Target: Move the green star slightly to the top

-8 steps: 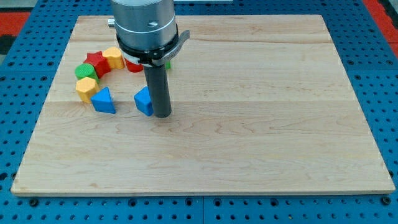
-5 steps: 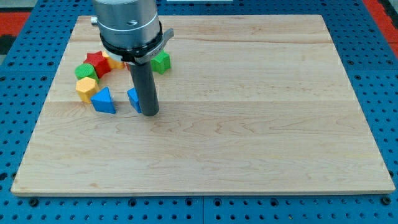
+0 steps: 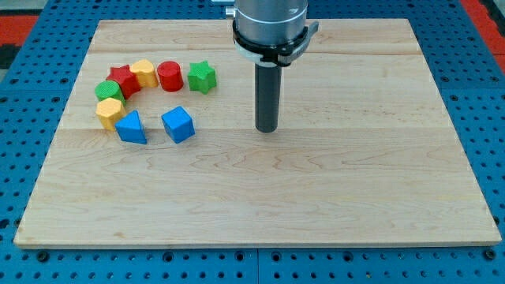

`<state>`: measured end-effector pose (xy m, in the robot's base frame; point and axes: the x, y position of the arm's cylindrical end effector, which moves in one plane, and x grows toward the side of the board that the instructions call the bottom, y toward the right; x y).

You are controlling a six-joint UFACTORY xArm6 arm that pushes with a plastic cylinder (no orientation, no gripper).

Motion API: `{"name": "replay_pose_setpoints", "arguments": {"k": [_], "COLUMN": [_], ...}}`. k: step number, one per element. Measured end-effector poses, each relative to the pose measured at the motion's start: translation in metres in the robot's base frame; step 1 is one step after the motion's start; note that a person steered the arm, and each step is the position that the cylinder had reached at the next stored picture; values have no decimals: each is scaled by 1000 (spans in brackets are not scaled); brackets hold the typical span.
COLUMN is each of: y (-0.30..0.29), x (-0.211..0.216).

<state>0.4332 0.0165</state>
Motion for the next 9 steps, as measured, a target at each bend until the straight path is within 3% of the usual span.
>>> {"name": "replay_pose_setpoints", "arguments": {"k": [1,3,4,9], "y": [-11,-87,-92,-112], "x": [-6,-25,-50,-77]}}
